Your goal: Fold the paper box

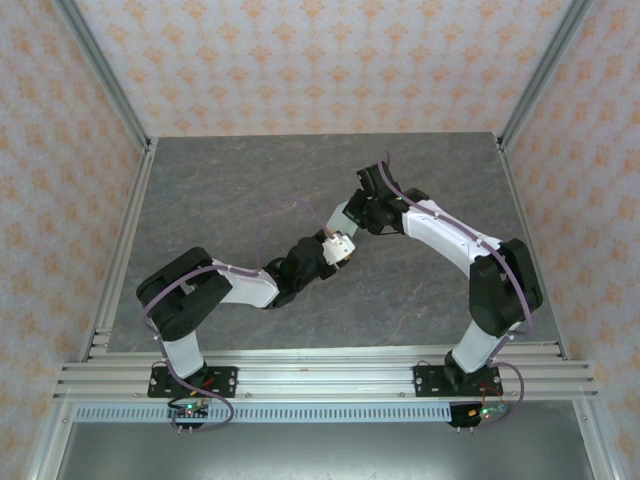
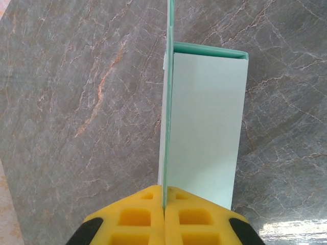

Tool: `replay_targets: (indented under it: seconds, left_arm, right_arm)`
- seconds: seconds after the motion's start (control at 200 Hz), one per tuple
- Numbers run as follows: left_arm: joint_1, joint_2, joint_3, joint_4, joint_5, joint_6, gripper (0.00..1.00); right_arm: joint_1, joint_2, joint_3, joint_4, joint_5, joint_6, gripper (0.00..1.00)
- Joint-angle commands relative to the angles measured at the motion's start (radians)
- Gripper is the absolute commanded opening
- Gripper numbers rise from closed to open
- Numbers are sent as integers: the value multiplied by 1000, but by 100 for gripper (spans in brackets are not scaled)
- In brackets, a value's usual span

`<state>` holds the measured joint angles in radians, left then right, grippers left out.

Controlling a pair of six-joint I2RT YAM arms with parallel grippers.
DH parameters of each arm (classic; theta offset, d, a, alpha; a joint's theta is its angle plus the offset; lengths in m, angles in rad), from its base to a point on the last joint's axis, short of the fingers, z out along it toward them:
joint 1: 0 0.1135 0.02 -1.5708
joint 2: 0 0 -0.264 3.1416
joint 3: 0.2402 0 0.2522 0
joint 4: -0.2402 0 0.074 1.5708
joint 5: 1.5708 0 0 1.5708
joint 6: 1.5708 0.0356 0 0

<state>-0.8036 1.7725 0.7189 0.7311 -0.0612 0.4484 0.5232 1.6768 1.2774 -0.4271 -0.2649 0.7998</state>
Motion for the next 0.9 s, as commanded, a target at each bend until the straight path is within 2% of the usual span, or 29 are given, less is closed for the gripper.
replay_targets:
  seconds: [0.0, 0.16, 0.33, 0.45, 0.631, 0.756, 0.821, 0.896]
  left_arm:
    - [0, -35, -29, 50, -28, -20, 48]
    - [2, -67, -53, 53, -32, -26, 41]
    - [12, -99, -73, 41, -22, -46, 38]
    - [37, -136, -83, 9, 13, -79, 37]
    - [107, -223, -91, -76, 136, -156, 32]
    - [160, -307, -88, -177, 251, -199, 30]
    - [185, -361, -84, -245, 308, -205, 30]
    - [211, -431, -82, -326, 379, -194, 30]
  right_arm:
    - [3, 4, 24, -35, 30, -10, 6]
    - [1, -6, 27, -33, 26, -9, 9]
    - [-5, -38, 19, -28, 24, -11, 19]
    - [-17, -85, 4, -21, 20, -16, 27]
    - [-46, -208, -31, -7, 23, -59, 40]
    - [-91, -275, -49, 40, -56, -220, 45]
    - [-106, -282, -37, 50, -151, -382, 50]
    - [-107, -279, -15, 31, -193, -567, 51]
